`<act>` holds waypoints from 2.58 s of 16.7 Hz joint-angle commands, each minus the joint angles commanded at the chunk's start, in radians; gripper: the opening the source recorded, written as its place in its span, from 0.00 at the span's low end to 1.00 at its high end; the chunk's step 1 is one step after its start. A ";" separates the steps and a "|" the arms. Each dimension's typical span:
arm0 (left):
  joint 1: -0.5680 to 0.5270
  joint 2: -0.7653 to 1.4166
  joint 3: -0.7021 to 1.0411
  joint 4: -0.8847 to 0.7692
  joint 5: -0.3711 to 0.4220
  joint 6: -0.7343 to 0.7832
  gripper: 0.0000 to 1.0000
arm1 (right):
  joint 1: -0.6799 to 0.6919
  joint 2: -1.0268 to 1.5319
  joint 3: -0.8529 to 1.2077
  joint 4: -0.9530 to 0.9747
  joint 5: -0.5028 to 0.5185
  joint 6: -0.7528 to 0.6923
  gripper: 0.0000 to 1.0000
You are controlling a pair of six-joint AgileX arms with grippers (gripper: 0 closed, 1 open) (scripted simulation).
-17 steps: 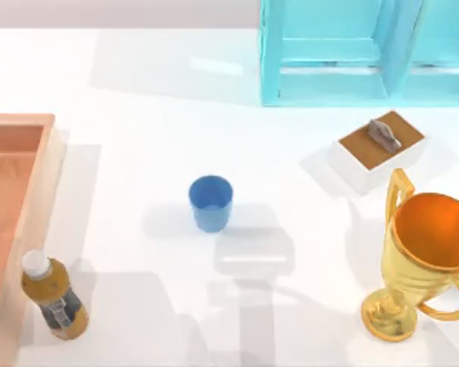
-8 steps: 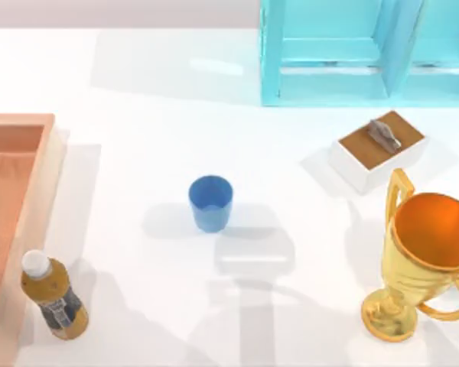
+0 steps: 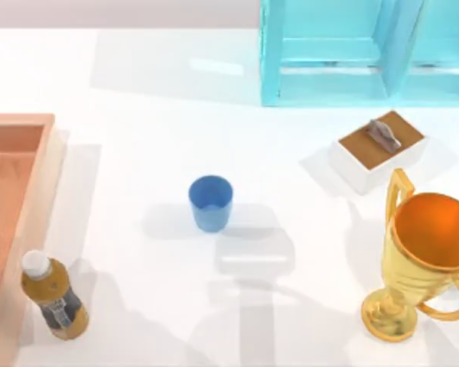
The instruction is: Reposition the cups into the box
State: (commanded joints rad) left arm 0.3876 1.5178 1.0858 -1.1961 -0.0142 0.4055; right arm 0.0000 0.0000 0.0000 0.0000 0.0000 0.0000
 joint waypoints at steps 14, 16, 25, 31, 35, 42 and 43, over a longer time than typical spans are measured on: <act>-0.001 0.000 0.000 0.000 0.000 0.000 1.00 | 0.000 0.000 0.000 0.000 0.000 0.000 1.00; -0.001 0.002 0.017 -0.016 0.000 0.001 1.00 | 0.000 0.000 0.000 0.000 0.000 0.000 1.00; -0.006 0.005 0.381 -0.379 0.000 -0.005 1.00 | 0.000 0.000 0.000 0.000 0.000 0.000 1.00; -0.006 0.006 0.399 -0.395 0.000 -0.007 1.00 | 0.000 0.000 0.000 0.000 0.000 0.000 1.00; -0.115 0.103 0.485 -0.393 0.002 -0.061 1.00 | 0.000 0.000 0.000 0.000 0.000 0.000 1.00; -0.634 0.456 0.789 -0.340 0.008 -0.302 1.00 | 0.000 0.000 0.000 0.000 0.000 0.000 1.00; -0.719 0.507 0.834 -0.328 0.010 -0.341 1.00 | 0.000 0.000 0.000 0.000 0.000 0.000 1.00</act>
State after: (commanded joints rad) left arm -0.3315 2.0253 1.9200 -1.5242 -0.0046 0.0646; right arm 0.0000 0.0000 0.0000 0.0000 0.0000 0.0000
